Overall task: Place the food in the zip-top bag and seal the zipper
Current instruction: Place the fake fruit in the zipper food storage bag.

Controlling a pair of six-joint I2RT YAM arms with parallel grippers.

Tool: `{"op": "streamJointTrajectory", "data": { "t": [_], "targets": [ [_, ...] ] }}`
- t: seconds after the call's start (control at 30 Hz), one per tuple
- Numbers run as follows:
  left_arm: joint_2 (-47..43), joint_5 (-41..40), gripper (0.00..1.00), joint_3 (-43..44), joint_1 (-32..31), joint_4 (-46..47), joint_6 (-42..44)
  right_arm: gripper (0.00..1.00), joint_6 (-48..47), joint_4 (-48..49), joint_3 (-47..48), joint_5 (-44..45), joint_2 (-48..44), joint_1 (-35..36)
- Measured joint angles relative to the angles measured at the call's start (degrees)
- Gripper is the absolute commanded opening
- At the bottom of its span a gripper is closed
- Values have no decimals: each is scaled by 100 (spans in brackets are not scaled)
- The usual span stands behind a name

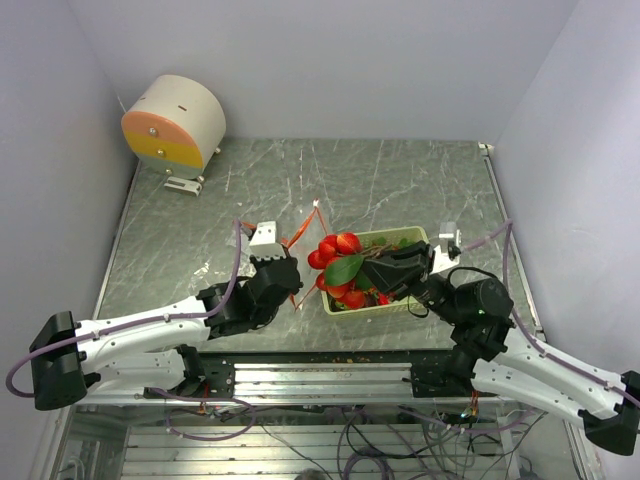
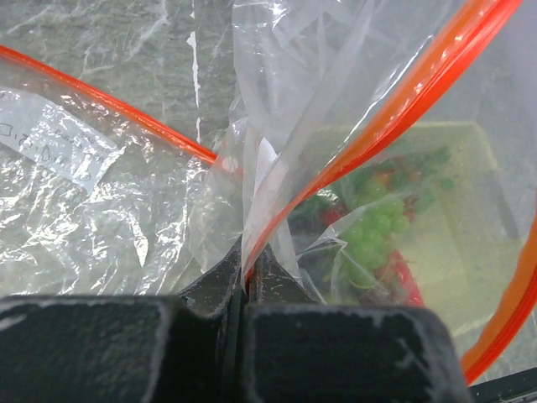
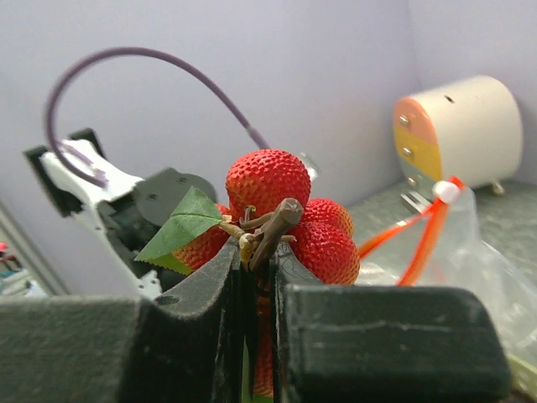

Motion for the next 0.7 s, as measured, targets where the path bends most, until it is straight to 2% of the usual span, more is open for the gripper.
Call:
{"op": "streamJointTrajectory", "data": {
  "t": [0.33, 0.7],
  "targets": [
    [-11, 61, 7, 0, 0, 175, 0, 0, 551, 1797, -304, -501, 313, 0],
    [-151, 238, 7, -111, 0, 437, 2, 0, 1062, 4026, -896, -79, 1873, 0]
  ]
}}
